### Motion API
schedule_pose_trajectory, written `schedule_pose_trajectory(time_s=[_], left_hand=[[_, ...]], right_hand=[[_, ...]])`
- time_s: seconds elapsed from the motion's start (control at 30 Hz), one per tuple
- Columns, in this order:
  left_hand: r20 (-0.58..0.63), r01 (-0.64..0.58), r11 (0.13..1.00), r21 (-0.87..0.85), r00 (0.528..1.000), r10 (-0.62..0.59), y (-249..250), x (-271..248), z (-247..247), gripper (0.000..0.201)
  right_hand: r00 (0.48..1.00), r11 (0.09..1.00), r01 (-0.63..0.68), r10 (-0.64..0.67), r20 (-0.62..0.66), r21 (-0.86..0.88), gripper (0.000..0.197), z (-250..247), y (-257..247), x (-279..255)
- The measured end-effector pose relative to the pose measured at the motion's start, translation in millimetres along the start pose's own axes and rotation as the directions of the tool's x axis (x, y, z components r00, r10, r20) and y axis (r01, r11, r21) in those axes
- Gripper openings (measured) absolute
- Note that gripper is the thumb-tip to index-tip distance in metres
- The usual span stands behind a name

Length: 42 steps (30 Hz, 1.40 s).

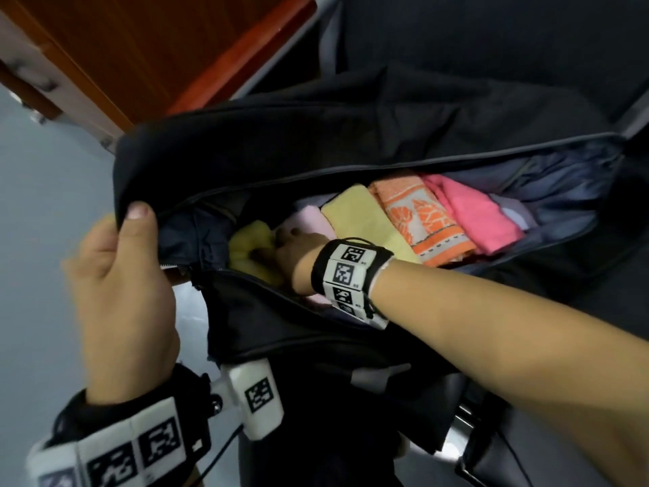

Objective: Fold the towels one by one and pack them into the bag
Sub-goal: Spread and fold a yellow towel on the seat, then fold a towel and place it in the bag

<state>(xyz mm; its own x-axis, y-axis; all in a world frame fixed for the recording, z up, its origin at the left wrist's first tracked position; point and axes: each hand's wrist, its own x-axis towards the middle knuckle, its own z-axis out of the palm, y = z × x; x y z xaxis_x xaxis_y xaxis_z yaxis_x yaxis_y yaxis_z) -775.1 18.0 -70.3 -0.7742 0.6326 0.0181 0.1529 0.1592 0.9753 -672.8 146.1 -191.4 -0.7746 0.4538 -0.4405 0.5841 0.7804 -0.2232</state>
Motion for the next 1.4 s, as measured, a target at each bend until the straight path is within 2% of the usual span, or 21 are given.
schedule_pose_trajectory(time_s=[0.07, 0.17, 0.23, 0.3, 0.33, 0.37, 0.43, 0.47, 0.53, 0.57, 0.7, 0.87, 0.9, 0.97, 1.07, 1.17, 1.3, 1.4], left_hand=[[0.008, -0.004, 1.0, -0.015, 1.0, 0.004, 2.0, -1.5, -2.8, 0.024], [0.105, -0.023, 0.999, 0.044, 0.994, 0.018, 8.0, -9.0, -3.3, 0.018], [0.197, -0.045, 0.995, 0.09, 0.98, 0.027, 16.9, -19.5, 2.6, 0.034], [0.259, -0.114, 0.976, 0.185, 0.964, 0.063, 23.7, -32.4, 14.8, 0.056], [0.267, -0.183, 0.943, 0.278, 0.958, 0.107, 26.1, -41.3, 21.5, 0.065], [0.287, -0.27, 0.893, 0.361, 0.943, 0.169, 37.9, -63.2, 37.8, 0.07], [0.297, -0.352, 0.821, 0.45, 0.926, 0.234, 41.0, -80.6, 57.6, 0.064], [0.354, -0.407, 0.816, 0.41, 0.896, 0.269, 47.7, -103.9, 76.6, 0.057], [0.496, -0.48, 0.819, 0.315, 0.819, 0.29, 59.5, -156.2, 120.1, 0.044], [0.571, -0.518, 0.81, 0.274, 0.765, 0.297, 64.8, -183.7, 143.1, 0.039], [0.81, -0.642, 0.758, 0.113, 0.501, 0.304, 73.9, -302.1, 230.5, 0.031], [0.935, -0.696, 0.717, -0.036, 0.23, 0.27, 72.6, -445.5, 312.4, 0.03], [0.944, -0.702, 0.709, -0.068, 0.185, 0.273, 71.2, -472.5, 326.1, 0.029], [0.955, -0.7, 0.706, -0.106, 0.125, 0.268, 66.9, -523.2, 351.6, 0.028], [0.967, -0.693, 0.712, -0.114, 0.085, 0.238, 57.9, -588.7, 385.8, 0.026], [0.978, -0.69, 0.717, -0.099, 0.067, 0.199, 50.4, -639.3, 414.7, 0.025], [0.979, -0.688, 0.72, -0.089, 0.072, 0.189, 40.9, -680.1, 445.1, 0.026], [0.981, -0.688, 0.722, -0.08, 0.076, 0.181, 33.3, -694.8, 458.8, 0.026]], right_hand=[[0.999, 0.998, -0.01, 0.012, -0.044, 0.055, 0.07, -14.4, 9.8, -15.5], [0.963, 0.993, -0.036, 0.064, -0.261, 0.112, 0.066, -42.4, 27.6, -60.4], [0.924, 0.986, -0.068, 0.119, -0.362, 0.15, 0.06, -53.1, 41.4, -104.2], [0.872, 0.965, -0.082, 0.191, -0.451, 0.25, 0.056, -54.4, 51.1, -153.2], [0.847, 0.955, -0.084, 0.219, -0.484, 0.284, 0.052, -49.3, 53.1, -174.6], [0.803, 0.941, -0.081, 0.257, -0.537, 0.33, 0.048, -42.9, 58.4, -218.3], [0.733, 0.895, -0.023, 0.317, -0.601, 0.445, 0.042, -24.8, 63.3, -257.4], [0.701, 0.867, -0.059, 0.389, -0.598, 0.495, 0.044, -12.0, 69.0, -296.2], [0.653, 0.789, -0.202, 0.55, -0.52, 0.581, 0.048, 21.3, 85.3, -371.6], [0.62, 0.748, -0.26, 0.615, -0.488, 0.611, 0.048, 38.6, 94.2, -407.8], [0.434, 0.567, -0.404, 0.809, -0.395, 0.718, 0.048, 101.6, 124.2, -543.5], [0.16, 0.359, -0.446, 0.933, -0.321, 0.82, 0.047, 181.3, 152.8, -685.1], [0.113, 0.322, -0.443, 0.946, -0.304, 0.837, 0.047, 197.8, 158.8, -707.8], [0.045, 0.263, -0.435, 0.962, -0.27, 0.861, 0.047, 229.6, 171.8, -748.3], [-0.013, 0.194, -0.401, 0.976, -0.218, 0.895, 0.046, 272.5, 194.9, -796.6], [-0.051, 0.14, -0.365, 0.984, -0.17, 0.92, 0.05, 305.3, 223.5, -831.9], [-0.077, 0.094, -0.31, 0.989, -0.124, 0.946, 0.059, 334.0, 266.0, -855.1], [-0.142, 0.042, -0.226, 0.987, -0.076, 0.973, 0.064, 346.1, 293.9, -860.0]])
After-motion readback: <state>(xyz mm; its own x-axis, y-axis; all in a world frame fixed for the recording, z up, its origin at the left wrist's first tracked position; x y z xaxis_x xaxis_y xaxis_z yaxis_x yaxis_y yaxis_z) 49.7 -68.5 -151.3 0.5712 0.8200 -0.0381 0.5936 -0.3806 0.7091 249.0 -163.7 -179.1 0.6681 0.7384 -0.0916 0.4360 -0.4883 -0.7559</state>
